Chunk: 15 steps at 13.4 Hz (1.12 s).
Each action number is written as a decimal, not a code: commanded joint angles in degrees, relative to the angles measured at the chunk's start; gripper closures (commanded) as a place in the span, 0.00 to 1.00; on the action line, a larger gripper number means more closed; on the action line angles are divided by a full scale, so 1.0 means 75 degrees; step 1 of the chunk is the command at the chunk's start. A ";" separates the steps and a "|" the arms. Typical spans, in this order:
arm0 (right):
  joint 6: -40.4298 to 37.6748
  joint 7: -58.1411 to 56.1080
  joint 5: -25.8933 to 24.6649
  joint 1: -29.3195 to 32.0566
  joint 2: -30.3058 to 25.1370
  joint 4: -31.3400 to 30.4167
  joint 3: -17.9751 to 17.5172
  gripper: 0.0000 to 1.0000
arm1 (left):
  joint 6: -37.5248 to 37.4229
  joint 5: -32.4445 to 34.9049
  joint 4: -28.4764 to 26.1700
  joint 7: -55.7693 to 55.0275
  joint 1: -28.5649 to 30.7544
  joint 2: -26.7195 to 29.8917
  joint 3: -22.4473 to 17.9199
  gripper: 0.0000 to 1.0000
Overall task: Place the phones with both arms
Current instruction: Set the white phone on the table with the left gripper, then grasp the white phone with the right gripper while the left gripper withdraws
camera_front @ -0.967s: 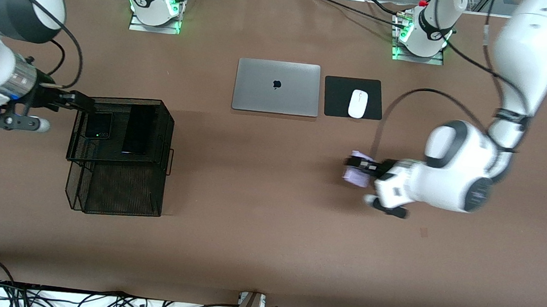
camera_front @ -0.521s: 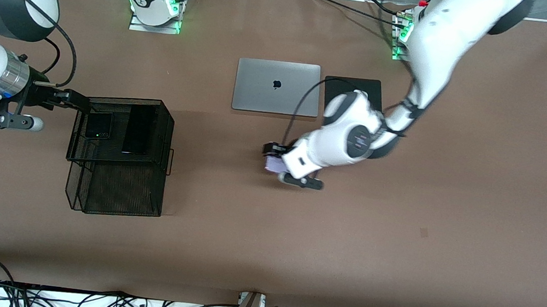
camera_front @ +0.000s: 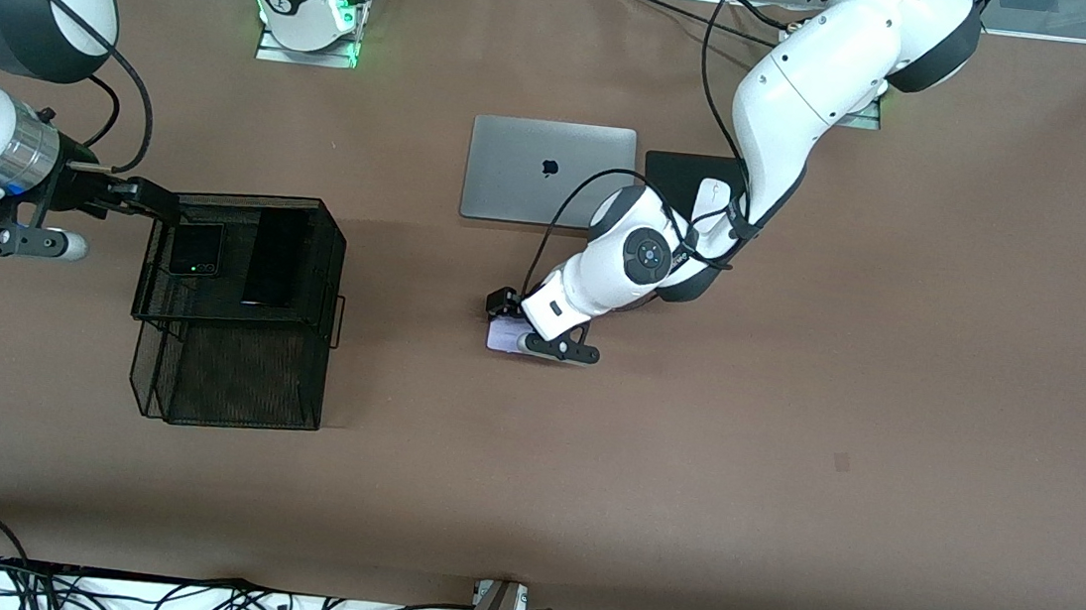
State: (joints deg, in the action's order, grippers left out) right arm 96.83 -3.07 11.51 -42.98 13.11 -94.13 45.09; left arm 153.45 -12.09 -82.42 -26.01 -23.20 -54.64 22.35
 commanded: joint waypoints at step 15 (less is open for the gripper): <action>0.1316 0.6075 -0.1206 0.1642 0.1751 0.1380 -0.5962 0.00 | -0.7439 0.2995 0.0091 0.1600 0.2608 0.4201 -0.0988 0.00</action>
State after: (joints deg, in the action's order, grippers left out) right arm 107.43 36.19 3.92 -31.37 19.74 -90.95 4.14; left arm 101.13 9.27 -79.80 -19.41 -8.39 -28.22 14.19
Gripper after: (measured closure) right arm 0.000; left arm 0.000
